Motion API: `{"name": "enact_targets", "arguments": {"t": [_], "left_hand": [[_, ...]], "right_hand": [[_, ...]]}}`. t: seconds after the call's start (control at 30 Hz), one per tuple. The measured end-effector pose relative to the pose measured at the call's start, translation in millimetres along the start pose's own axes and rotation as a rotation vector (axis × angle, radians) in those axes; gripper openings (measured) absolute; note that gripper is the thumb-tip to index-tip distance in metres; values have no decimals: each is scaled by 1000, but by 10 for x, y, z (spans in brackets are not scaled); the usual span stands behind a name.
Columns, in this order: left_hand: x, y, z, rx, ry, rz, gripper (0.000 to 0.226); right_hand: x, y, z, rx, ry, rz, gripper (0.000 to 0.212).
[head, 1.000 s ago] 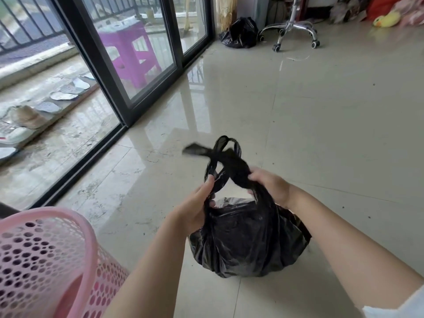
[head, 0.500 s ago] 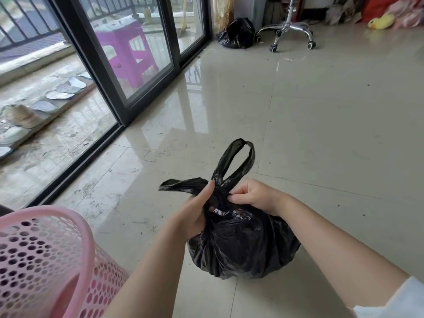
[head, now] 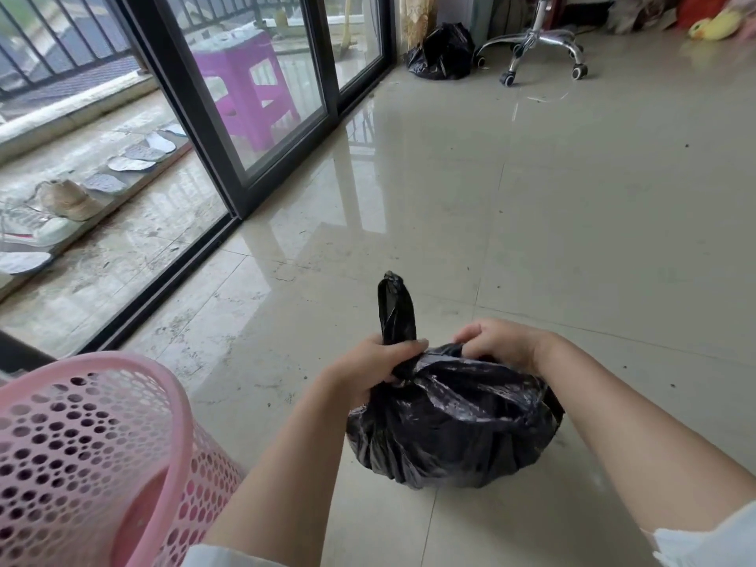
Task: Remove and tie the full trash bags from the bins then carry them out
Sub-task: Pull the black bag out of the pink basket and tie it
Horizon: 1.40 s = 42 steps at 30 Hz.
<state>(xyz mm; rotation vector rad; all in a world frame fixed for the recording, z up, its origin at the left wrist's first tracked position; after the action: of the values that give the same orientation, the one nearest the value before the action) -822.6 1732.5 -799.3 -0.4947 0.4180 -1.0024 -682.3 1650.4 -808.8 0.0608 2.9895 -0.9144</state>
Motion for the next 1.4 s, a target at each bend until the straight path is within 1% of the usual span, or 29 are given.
{"name": "enact_targets", "arguments": {"t": [0.03,0.1,0.2,0.27,0.3,0.4,0.47,0.57,0.63,0.73,0.8,0.83,0.9,0.97,1.0,1.1,1.2,1.27,1.4], "left_hand": [[-1,7,31,24,60,23,13],[-15,17,84,84,170,39,18],[-29,12,156,187,279,80,23],[-30,14,201,240,249,173,26],[-37,28,209,247,197,232,30],[-80,92,178,247,-2,408,40],[-117,110,153,291,-21,514,43],[-127,61,154,402,-37,602,50],[-135,30,162,472,-36,637,51],[-153,35,160,513,-203,587,48],[-145,34,180,508,-375,470,48],[-135,29,195,505,-467,387,52],[-122,18,208,495,-586,246,67],[-113,12,197,484,-617,165,71],[-106,12,184,480,-629,140,72],[-91,11,160,471,-664,117,72],[-91,36,155,444,-649,142,72],[-89,45,166,428,-641,154,71],[-78,51,182,420,-626,165,69]], "right_hand": [[-12,19,-12,-29,81,37,31],[-46,32,-30,-94,279,50,31],[-88,9,-34,-153,432,-27,29],[-58,-16,-47,-153,421,-76,20],[-37,-24,-49,-142,383,-87,16],[28,-50,-67,-83,182,-114,15],[12,-67,-90,-63,103,-99,14],[-74,-97,-128,-95,130,-18,17],[-98,-112,-143,-118,167,-21,20],[-69,-103,-138,-85,186,-30,14],[-63,-78,-126,-33,216,30,20],[-62,-66,-121,-18,232,68,23],[-59,-45,-125,-36,257,132,21],[-66,-33,-134,-94,299,155,14],[-64,-29,-136,-118,336,142,14],[-23,-31,-148,-126,403,47,24],[5,-31,-150,-127,322,4,28],[11,-20,-150,-152,273,6,29],[46,27,-138,-180,218,55,21]]}}
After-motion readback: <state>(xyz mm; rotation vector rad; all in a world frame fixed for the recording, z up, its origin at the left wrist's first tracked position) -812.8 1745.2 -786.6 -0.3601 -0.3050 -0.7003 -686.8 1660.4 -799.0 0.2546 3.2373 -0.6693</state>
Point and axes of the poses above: each hand's wrist, its own y-axis towards the middle knuckle, its own x-axis out of the palm, z = x × y, the point moved 3 cm from there along y, towards the middle knuckle, and after that the axes turned 5 degrees about y, right-handed, at the moved point
